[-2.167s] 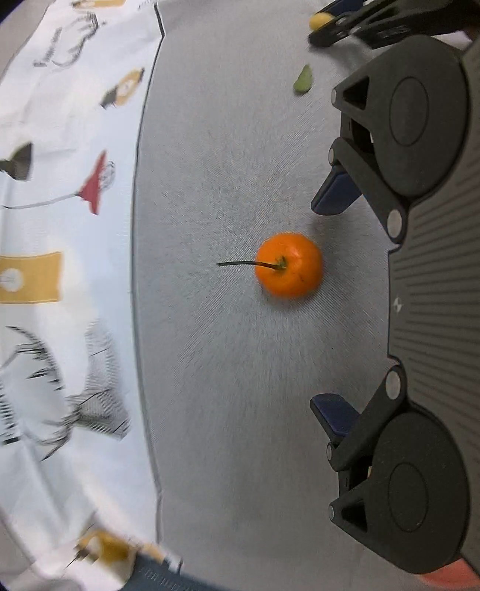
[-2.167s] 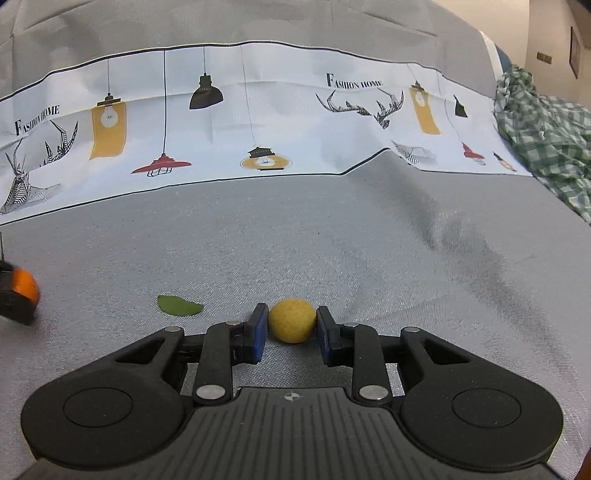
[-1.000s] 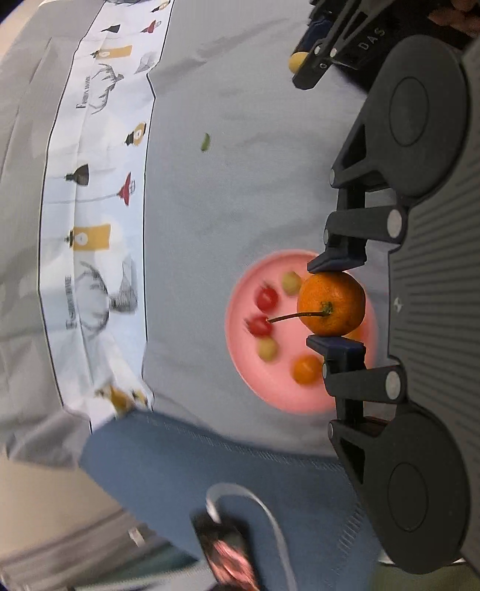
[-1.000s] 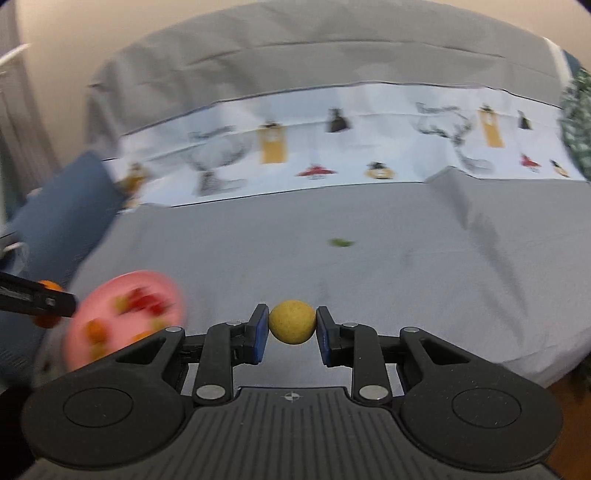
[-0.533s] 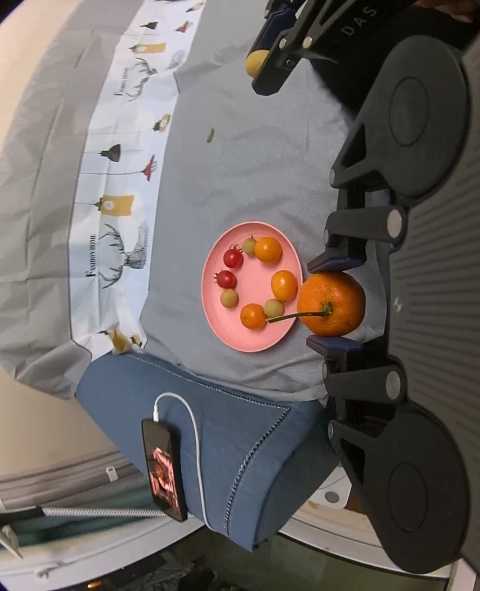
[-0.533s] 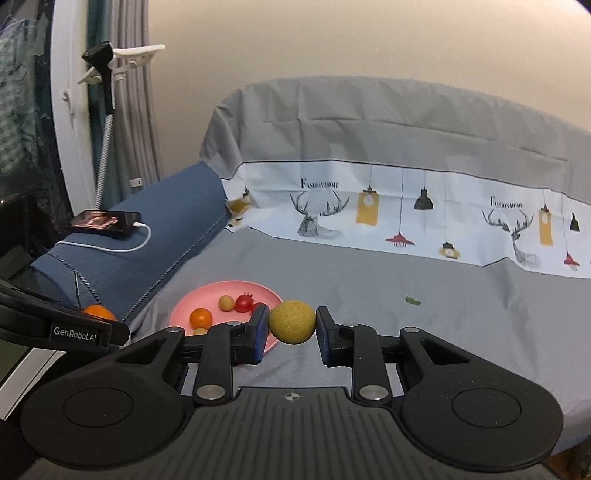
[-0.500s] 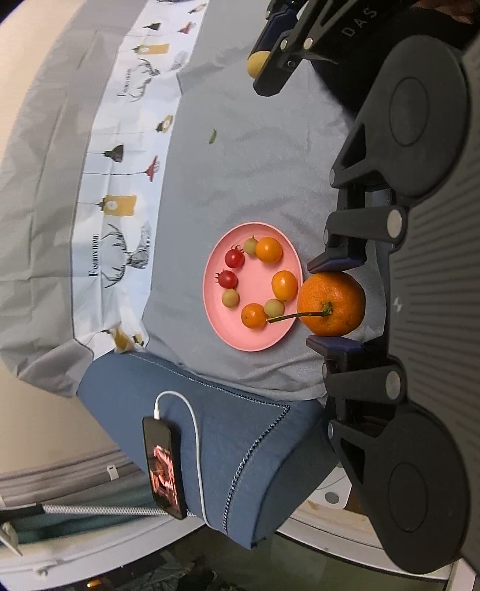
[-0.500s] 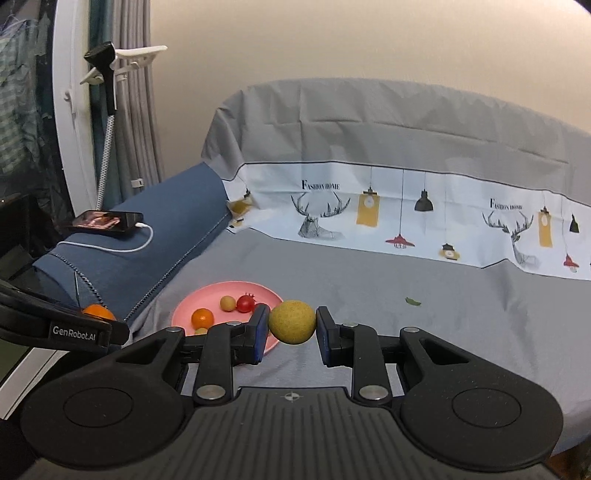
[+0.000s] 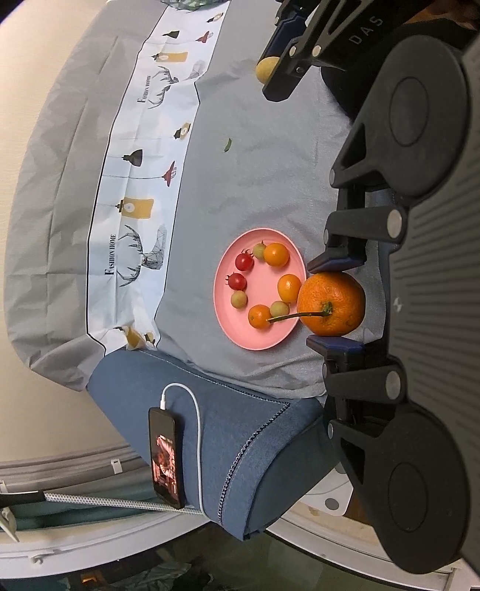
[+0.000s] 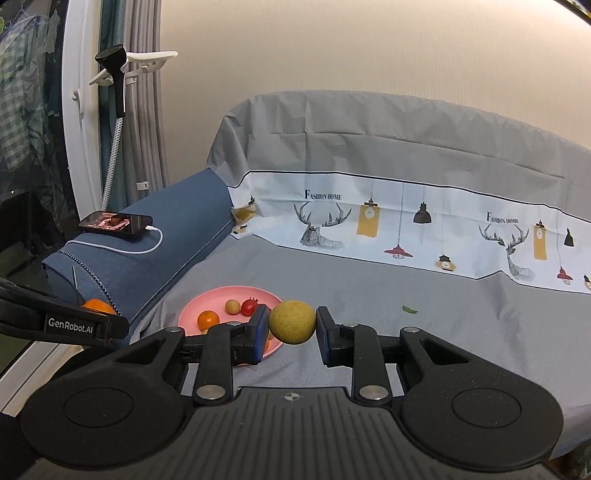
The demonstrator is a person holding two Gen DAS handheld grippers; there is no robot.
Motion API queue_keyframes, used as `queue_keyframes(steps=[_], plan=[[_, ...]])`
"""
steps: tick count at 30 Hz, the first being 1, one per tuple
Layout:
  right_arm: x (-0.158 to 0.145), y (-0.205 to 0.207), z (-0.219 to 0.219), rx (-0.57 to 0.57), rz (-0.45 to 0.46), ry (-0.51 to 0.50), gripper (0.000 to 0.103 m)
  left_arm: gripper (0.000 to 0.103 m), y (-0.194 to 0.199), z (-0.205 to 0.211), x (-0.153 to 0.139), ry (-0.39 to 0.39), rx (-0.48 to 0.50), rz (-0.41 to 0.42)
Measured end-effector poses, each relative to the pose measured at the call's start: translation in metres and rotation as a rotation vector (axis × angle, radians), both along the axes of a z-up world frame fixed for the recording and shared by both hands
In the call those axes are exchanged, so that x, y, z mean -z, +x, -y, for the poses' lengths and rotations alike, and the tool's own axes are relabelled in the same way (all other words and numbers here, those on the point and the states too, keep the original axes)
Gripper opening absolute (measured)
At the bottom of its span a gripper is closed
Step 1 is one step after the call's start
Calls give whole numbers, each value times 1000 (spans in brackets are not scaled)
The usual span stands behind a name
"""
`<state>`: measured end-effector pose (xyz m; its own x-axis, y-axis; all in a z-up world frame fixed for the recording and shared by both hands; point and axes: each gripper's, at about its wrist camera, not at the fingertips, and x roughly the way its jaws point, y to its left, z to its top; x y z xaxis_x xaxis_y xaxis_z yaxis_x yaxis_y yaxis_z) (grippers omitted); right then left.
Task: Organize fruits
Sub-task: 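Carry the held orange and yellow fruit over the pink plate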
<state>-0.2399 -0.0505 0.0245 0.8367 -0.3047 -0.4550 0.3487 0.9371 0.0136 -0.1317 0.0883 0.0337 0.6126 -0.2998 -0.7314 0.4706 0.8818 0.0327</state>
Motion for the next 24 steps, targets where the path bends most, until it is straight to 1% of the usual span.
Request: queue_keyframes(steps=[14,24], plan=[[3,6,0,-7,-22,8,29,40,4,0,3,2,-6,-14],[12,17,4,-15,-59,26,29,40,16,2,14,10,-11,-58]])
